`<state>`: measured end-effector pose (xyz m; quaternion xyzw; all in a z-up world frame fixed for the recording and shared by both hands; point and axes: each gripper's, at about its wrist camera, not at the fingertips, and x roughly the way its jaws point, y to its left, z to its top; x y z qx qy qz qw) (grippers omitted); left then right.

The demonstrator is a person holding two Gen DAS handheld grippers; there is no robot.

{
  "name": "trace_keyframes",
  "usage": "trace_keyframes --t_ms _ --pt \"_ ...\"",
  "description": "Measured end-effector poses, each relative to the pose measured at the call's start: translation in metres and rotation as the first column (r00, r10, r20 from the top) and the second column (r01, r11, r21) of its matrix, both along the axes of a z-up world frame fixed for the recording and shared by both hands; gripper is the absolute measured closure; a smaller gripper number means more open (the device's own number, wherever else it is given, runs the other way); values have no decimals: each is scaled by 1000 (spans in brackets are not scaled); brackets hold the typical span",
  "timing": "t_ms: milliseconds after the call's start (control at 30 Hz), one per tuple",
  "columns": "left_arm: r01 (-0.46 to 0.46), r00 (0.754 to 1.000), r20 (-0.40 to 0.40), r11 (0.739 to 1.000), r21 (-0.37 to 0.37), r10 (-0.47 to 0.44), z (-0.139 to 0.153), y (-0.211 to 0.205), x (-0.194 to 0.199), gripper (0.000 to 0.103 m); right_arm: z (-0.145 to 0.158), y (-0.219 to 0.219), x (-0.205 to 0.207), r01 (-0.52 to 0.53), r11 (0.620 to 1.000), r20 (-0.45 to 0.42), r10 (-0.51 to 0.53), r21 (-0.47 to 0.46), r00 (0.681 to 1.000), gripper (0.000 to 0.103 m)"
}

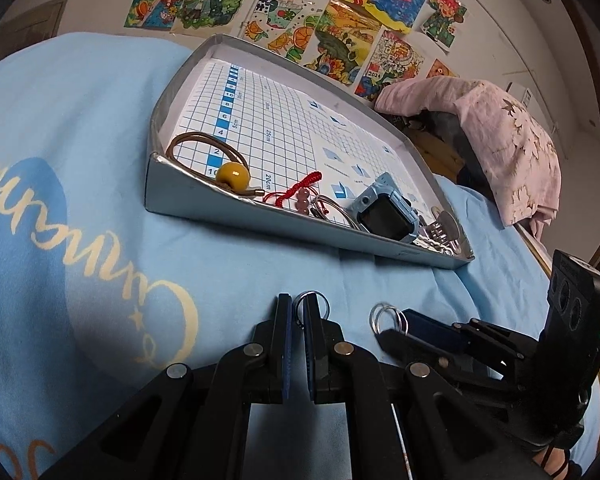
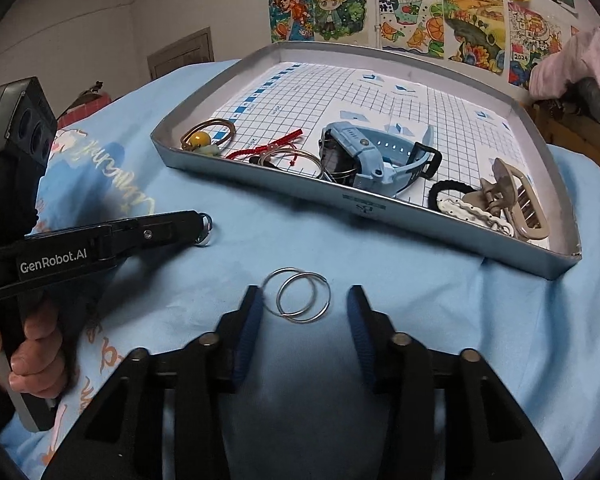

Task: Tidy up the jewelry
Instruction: 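Grasp the linked silver rings with the right tool while the left tool holds its ring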

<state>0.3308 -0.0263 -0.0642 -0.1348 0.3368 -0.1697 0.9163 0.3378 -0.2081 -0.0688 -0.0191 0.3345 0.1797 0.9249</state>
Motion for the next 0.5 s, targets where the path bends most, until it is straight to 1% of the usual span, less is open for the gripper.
trace_keyframes --t_ms 167,333,500 --pt "10 1000 13 1000 8 -11 -1 -1 -2 97 -3 -8 0 12 999 -8 -11 43 1000 97" --pt "30 999 34 999 18 -30 1 -4 -5 97 -4 -9 -2 13 998 15 -14 64 1000 99" --pt "37 998 58 999 37 -39 11 -9 -10 97 7 -18 -9 26 994 80 -34 102 996 100"
